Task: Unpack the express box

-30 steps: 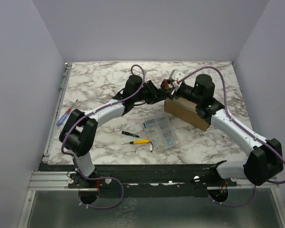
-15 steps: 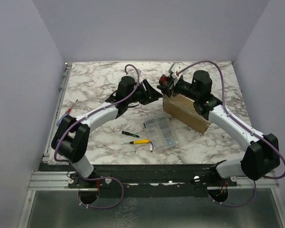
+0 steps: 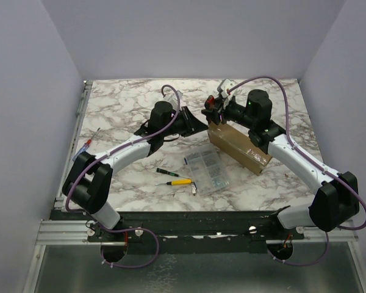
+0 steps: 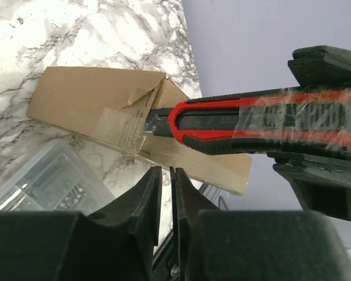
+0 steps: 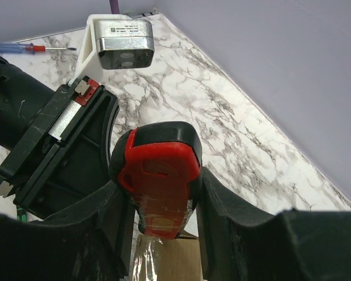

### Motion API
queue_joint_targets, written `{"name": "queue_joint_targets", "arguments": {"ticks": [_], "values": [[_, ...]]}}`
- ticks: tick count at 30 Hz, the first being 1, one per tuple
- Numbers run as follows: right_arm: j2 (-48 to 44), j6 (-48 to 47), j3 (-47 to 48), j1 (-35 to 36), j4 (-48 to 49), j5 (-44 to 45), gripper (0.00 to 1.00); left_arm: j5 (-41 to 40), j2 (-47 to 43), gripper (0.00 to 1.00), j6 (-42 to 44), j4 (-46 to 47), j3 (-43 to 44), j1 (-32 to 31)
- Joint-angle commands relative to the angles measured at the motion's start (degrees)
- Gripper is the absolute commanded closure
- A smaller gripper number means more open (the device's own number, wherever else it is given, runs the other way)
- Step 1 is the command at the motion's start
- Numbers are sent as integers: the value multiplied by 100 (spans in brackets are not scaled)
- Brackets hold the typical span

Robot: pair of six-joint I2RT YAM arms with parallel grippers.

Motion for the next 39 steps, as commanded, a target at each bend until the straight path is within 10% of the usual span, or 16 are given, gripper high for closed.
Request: {"name": "queue_joint_targets", "arguments": {"ticks": [1, 10, 39], "values": [[76, 20, 127, -12, -244, 139, 100, -217, -20, 85, -221, 170, -130, -52], [84, -43, 161, -11, -319, 217, 100, -236, 365, 100, -492, 185, -78, -254], [-448, -612, -505, 4, -519, -1914, 100, -819, 1141, 100, -650, -178, 1177, -147]]}}
